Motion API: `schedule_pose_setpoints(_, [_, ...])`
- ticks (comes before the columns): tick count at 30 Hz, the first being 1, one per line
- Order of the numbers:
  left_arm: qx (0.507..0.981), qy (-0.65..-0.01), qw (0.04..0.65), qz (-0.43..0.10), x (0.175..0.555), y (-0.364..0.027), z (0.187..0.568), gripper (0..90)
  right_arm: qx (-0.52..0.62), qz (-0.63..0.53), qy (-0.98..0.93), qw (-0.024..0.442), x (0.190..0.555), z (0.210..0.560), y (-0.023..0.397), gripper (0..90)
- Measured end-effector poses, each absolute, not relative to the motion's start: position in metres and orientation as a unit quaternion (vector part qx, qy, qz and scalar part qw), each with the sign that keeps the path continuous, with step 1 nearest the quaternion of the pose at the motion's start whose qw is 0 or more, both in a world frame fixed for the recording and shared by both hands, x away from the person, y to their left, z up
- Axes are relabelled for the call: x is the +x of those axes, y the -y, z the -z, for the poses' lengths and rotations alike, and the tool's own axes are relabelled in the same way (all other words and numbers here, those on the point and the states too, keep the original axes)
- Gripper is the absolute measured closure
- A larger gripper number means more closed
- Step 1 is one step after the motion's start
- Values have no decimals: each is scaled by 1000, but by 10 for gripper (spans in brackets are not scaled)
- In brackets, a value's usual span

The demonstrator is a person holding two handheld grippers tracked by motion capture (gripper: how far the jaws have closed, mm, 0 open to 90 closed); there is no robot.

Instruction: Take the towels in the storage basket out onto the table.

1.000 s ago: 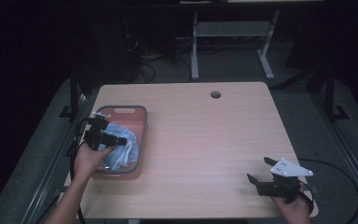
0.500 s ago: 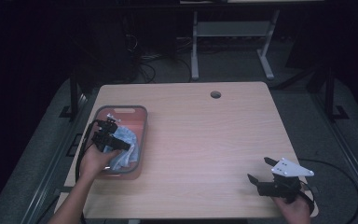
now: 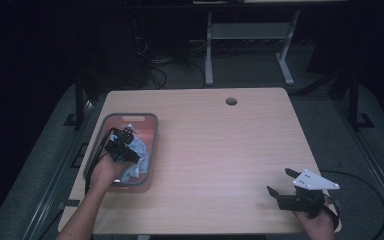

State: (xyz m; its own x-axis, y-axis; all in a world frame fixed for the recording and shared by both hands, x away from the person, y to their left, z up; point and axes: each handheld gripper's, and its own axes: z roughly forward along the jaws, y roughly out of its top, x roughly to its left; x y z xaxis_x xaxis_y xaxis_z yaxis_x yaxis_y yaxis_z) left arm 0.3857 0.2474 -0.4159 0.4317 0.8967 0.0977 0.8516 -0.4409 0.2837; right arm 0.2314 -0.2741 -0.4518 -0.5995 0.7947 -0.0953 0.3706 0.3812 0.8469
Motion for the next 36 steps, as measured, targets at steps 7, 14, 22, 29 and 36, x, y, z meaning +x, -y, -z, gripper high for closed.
schedule_pose_setpoints(7, [843, -517, 90, -116, 389, -249, 416, 634, 371, -419, -788, 257, 229, 450, 277, 142])
schedule_pose_setpoints(14, [835, -527, 121, -102, 387, -259, 407, 686, 379, -424, -782, 255, 229, 450, 281, 142])
schedule_pose_setpoints(22, [821, -534, 176, -100, 377, -274, 387, 695, 378, -423, -783, 256, 230, 450, 279, 142])
schedule_pose_setpoints(29, [801, -537, 245, -98, 362, -293, 361, 695, 379, -423, -782, 257, 230, 449, 280, 142])
schedule_pose_setpoints(36, [783, -540, 294, -97, 353, -308, 341, 694, 377, -423, -782, 259, 230, 449, 280, 142])
